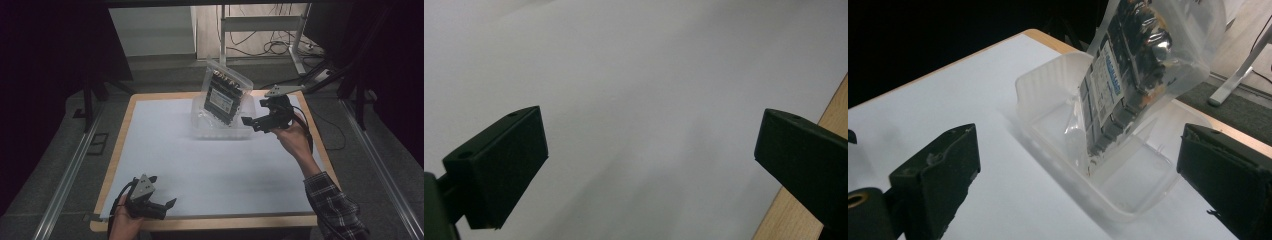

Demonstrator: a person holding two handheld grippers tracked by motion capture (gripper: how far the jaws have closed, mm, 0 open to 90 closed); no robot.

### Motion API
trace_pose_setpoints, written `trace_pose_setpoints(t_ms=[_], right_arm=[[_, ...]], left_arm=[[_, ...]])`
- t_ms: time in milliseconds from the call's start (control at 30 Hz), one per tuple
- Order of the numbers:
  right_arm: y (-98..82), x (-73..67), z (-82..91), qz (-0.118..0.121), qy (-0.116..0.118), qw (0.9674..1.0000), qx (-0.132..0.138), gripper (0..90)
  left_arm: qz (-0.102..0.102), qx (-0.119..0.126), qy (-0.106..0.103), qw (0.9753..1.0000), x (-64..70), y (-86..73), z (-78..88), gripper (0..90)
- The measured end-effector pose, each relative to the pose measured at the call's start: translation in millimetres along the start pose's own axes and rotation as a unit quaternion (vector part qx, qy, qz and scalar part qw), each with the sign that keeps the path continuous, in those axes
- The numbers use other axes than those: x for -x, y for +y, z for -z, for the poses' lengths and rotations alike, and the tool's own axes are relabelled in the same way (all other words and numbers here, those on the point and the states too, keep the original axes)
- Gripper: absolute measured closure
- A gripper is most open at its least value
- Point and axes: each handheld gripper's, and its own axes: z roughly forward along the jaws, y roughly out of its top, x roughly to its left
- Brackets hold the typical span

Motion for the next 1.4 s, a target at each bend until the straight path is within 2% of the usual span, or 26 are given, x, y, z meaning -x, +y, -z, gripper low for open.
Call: trace_pose_setpoints(t_ms=[333,833,1333,1400], right_arm=[[-13.3,-8.8,8.4,0.017,-0.003,0.9998,-0.004,1.5],[-35.4,-20.6,20.6,0.020,0.002,0.9998,-0.010,0.0],[-71.7,-30.0,27.9,0.021,-0.004,0.9998,-0.003,0.0],[-75.2,-31.0,28.0,0.023,-0.006,0.9997,-0.010,0.0]], left_arm=[[-0.001,0.000,0.001,1.0000,0.2,0.2,-0.3,0.3],[-0.002,-0.001,0.001,1.0000,0.5,0.6,-0.8,0.3],[-0.002,-0.002,0.001,1.0000,0.4,0.8,-1.1,0.3],[-0.003,-0.002,0.002,1.0000,0.6,0.9,-1.0,0.3]])
